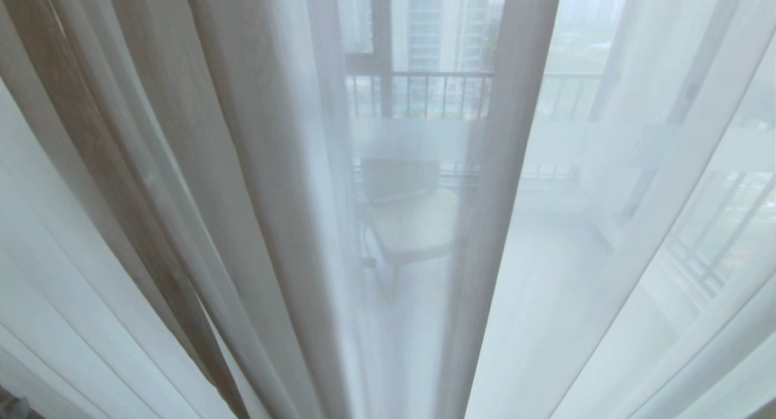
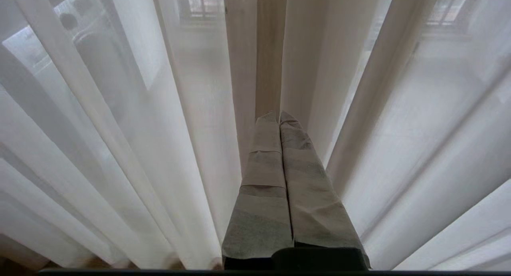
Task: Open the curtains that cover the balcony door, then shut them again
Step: Close the outer curtains on both sides
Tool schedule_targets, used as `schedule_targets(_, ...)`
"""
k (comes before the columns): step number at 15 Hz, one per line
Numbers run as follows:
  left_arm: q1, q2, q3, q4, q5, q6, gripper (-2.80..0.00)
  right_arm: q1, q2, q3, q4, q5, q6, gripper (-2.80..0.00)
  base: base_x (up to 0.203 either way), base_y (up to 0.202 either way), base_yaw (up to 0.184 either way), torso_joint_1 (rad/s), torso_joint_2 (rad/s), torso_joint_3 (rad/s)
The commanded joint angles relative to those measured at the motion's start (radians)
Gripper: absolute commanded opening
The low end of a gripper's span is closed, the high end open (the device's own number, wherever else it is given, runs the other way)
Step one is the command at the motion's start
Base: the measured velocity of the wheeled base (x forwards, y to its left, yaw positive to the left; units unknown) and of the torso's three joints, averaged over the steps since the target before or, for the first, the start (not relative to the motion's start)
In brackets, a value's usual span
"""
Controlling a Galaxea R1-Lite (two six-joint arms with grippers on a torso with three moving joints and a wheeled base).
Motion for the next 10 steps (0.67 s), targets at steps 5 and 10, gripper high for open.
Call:
schedule_targets(5, 0.002, -0.005, 0.153, 0.0, -0.011, -0.002, -2.8, 0.0, 0.0, 0.0, 0.0, -0.001, -0.001, -2.8, 0.0, 0.0, 0.0, 0.0, 0.0, 0.0)
schedule_targets(10, -0.03, -0.038, 0.151, -0.015, -0.017, -0.01, -2.8, 0.0, 0.0, 0.0, 0.0, 0.0, -0.001, -2.8, 0.0, 0.0, 0.0, 0.0, 0.0, 0.0)
